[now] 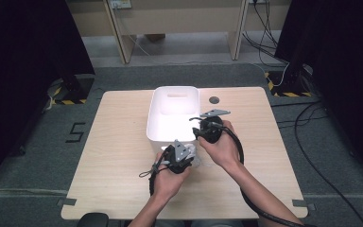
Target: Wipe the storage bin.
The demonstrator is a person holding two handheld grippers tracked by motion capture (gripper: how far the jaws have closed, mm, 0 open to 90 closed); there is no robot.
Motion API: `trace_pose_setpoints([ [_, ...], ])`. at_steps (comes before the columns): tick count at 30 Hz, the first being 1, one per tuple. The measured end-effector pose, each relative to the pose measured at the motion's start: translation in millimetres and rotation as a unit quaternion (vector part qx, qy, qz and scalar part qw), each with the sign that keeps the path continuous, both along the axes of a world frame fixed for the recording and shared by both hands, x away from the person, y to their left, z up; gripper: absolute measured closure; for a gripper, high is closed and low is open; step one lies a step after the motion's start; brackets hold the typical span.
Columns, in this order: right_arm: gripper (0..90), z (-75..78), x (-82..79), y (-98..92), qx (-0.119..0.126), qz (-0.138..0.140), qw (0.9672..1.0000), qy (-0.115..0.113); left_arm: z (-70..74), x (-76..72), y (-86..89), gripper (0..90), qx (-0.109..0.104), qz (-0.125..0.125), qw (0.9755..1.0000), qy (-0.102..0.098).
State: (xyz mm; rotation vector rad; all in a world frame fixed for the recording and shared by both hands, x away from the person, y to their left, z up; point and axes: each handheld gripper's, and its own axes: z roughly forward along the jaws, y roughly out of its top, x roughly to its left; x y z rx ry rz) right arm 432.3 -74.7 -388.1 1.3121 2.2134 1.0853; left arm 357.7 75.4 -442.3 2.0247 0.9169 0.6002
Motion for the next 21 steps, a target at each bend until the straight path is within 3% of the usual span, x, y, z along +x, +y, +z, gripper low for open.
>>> trace_pose_setpoints([
  [11,66.1,0.6,-0.2,0.4,0.000,-0.001,1.0000,0.003,13.8,-3.0,-2.5,74.7,-0.007,-0.001,0.9999,-0.016],
  [21,66.1,1.3,0.5,0.1,-0.002,0.001,1.0000,0.006,20.4,-3.4,-5.5,74.7,0.005,-0.004,0.9997,-0.025],
])
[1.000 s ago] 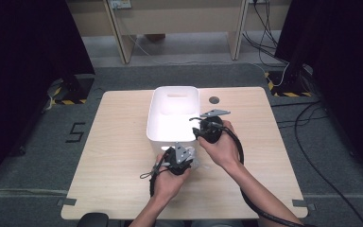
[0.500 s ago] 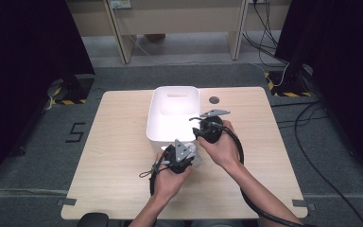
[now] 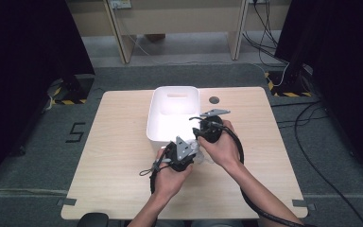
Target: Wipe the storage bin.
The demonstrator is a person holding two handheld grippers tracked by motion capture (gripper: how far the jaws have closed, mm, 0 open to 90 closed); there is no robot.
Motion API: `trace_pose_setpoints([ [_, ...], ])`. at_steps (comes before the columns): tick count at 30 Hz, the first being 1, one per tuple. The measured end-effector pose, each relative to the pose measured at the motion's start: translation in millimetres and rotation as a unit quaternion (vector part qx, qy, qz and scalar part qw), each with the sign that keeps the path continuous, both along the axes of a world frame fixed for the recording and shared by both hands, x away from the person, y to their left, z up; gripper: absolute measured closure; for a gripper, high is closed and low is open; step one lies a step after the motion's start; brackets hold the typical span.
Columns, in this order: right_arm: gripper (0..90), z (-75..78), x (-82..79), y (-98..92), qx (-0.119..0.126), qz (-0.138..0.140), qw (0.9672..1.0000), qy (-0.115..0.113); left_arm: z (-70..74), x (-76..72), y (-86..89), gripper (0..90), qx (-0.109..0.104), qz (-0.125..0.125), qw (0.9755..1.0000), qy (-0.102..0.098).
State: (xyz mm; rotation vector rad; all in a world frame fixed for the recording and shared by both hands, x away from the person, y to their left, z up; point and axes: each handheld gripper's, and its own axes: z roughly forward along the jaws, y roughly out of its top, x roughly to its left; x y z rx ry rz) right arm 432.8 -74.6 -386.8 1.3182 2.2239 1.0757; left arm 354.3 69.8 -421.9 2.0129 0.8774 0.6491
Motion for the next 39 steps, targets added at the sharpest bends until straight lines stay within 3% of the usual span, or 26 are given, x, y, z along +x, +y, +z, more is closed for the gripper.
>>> trace_pose_setpoints([
  [1,66.1,0.2,-0.1,0.1,-0.001,-0.001,1.0000,0.001,-1.0,0.4,-1.4,74.7,-0.007,-0.003,1.0000,0.002],
  [18,66.3,0.7,0.8,0.4,0.000,0.000,1.0000,0.004,-10.7,6.9,-9.8,74.7,0.001,-0.017,0.9999,0.004],
  [39,66.5,0.5,0.9,0.2,0.001,0.001,1.0000,0.002,-37.0,13.5,-18.1,74.8,0.005,-0.018,0.9997,0.015],
])
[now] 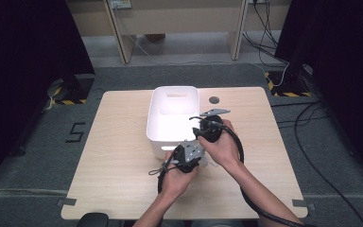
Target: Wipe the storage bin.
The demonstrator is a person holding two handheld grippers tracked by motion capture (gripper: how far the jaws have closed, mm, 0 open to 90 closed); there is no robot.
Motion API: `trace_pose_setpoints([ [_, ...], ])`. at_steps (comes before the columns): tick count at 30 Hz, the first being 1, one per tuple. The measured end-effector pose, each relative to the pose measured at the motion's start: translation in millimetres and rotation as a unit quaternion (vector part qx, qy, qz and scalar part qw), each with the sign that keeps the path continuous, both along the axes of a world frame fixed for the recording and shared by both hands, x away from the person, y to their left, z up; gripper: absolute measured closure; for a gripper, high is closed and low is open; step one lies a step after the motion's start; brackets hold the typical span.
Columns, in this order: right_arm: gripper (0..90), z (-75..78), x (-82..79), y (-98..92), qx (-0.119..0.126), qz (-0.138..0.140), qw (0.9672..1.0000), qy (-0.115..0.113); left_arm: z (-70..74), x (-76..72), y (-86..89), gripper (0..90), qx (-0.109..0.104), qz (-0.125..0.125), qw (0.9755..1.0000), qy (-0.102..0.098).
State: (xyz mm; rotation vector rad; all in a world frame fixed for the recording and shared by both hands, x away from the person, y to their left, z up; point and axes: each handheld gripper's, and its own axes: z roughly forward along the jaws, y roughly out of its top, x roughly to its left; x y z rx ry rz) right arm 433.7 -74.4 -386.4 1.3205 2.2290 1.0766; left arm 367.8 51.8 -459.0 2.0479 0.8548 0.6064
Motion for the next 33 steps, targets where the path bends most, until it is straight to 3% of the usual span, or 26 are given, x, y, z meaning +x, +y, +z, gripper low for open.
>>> trace_pose_setpoints([
  [10,66.5,-0.2,0.2,-0.1,0.000,0.001,1.0000,-0.002,-15.8,3.6,-3.2,74.9,0.006,0.001,0.9999,0.011],
  [13,66.6,-0.3,0.1,-0.1,-0.001,0.002,1.0000,-0.002,-21.8,4.9,-3.3,75.0,0.018,-0.003,0.9996,0.019],
  [15,66.6,-0.3,0.0,-0.1,-0.001,0.002,1.0000,-0.003,-26.4,5.7,-4.3,75.0,0.012,0.001,0.9997,0.020],
  [17,66.6,-0.3,0.0,-0.1,-0.001,0.002,1.0000,-0.003,-27.9,6.4,-3.6,75.0,0.023,-0.005,0.9993,0.028],
  [22,66.6,-0.4,0.2,0.0,-0.001,0.003,1.0000,-0.003,-35.3,8.4,-5.3,75.0,0.017,-0.002,0.9994,0.030],
  [33,64.4,-1.0,0.7,0.7,-0.004,0.002,1.0000,-0.006,-26.5,3.4,2.8,75.0,0.008,-0.003,0.9991,0.040],
])
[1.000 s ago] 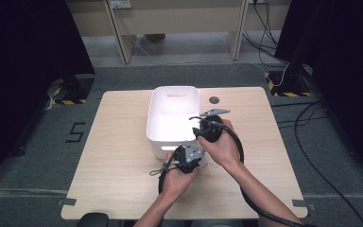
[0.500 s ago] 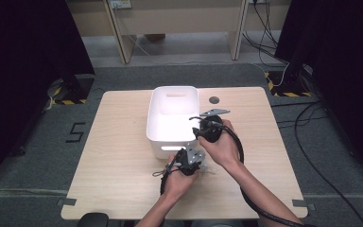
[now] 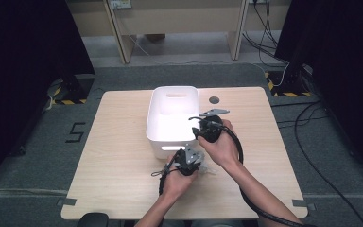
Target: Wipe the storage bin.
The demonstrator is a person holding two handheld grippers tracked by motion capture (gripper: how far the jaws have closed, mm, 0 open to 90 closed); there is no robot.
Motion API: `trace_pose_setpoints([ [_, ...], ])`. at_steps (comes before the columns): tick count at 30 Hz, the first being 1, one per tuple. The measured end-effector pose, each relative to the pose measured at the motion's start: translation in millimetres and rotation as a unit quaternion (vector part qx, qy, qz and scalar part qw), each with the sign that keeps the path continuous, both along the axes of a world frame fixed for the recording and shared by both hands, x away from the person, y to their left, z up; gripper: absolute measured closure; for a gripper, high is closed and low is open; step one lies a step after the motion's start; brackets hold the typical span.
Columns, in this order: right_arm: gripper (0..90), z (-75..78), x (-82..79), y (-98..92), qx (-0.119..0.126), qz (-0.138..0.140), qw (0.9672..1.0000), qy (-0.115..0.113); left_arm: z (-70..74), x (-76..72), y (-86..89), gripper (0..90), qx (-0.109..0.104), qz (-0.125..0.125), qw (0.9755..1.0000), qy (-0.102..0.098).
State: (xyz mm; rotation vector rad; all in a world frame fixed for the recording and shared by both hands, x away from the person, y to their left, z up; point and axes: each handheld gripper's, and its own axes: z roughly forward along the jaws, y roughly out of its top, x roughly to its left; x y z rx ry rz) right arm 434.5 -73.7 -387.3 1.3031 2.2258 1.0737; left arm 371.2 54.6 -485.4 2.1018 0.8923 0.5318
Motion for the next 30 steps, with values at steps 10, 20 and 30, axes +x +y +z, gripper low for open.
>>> trace_pose_setpoints([
  [10,58.2,-2.7,0.6,2.2,0.005,-0.005,1.0000,0.006,23.5,-22.8,46.1,74.9,-0.007,0.013,0.9998,-0.012],
  [20,61.6,-1.6,2.5,2.3,0.005,-0.012,0.9998,0.015,43.5,-42.7,119.2,75.0,-0.016,0.081,0.9962,-0.027],
  [30,70.6,0.4,6.6,-2.3,-0.011,-0.009,0.9998,0.016,58.0,-47.6,172.4,74.9,-0.013,0.134,0.9902,-0.039],
])
